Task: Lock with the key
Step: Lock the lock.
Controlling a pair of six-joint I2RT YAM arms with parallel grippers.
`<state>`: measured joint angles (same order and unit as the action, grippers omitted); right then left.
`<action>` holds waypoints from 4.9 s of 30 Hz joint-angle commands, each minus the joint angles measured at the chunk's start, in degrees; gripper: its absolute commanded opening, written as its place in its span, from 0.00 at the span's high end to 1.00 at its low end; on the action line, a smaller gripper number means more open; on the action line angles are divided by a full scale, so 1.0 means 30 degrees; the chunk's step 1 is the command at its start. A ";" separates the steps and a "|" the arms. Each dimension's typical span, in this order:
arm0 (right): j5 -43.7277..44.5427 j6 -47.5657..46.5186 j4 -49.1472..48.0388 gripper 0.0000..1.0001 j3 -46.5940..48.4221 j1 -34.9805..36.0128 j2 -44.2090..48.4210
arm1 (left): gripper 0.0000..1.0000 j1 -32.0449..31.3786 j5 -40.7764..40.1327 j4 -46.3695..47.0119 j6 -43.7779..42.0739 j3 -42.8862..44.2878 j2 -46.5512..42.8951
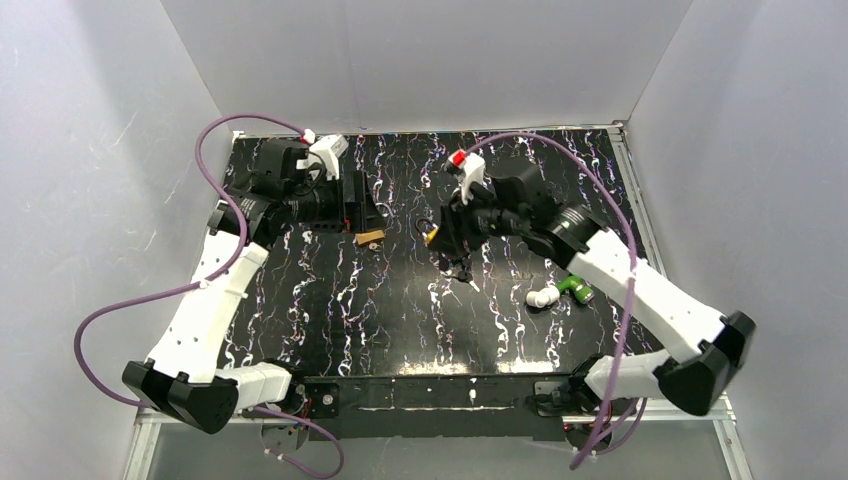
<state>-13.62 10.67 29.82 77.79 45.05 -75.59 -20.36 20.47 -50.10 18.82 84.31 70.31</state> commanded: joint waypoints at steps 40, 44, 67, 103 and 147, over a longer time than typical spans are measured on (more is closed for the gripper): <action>-0.2776 -0.4195 0.0731 0.99 0.2229 0.2484 0.3928 | 0.59 -0.3372 1.1841 0.1610 0.5607 0.0552 0.1886; -0.2820 -0.4234 0.0756 0.99 0.2253 0.2619 0.3902 | 0.65 -0.3411 1.1826 0.1997 0.5861 0.0284 0.1907; -0.9596 0.4374 -0.7992 0.15 -0.2367 -0.3734 0.6192 | 1.00 -0.3528 0.9026 1.0010 0.9064 -0.1006 -0.2004; -1.2180 0.9039 -1.5589 0.36 -0.0568 -0.4420 0.3740 | 1.00 -0.3526 0.7296 1.7164 1.5807 -0.0577 -0.1522; -1.2127 1.1607 -1.3894 0.99 -0.3462 -0.4022 0.5086 | 0.73 -0.3526 0.8557 0.8591 0.6424 -0.0162 -0.2445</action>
<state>-49.67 45.28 -9.61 66.85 32.51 -60.86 -30.87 44.67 -24.93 39.14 83.07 63.53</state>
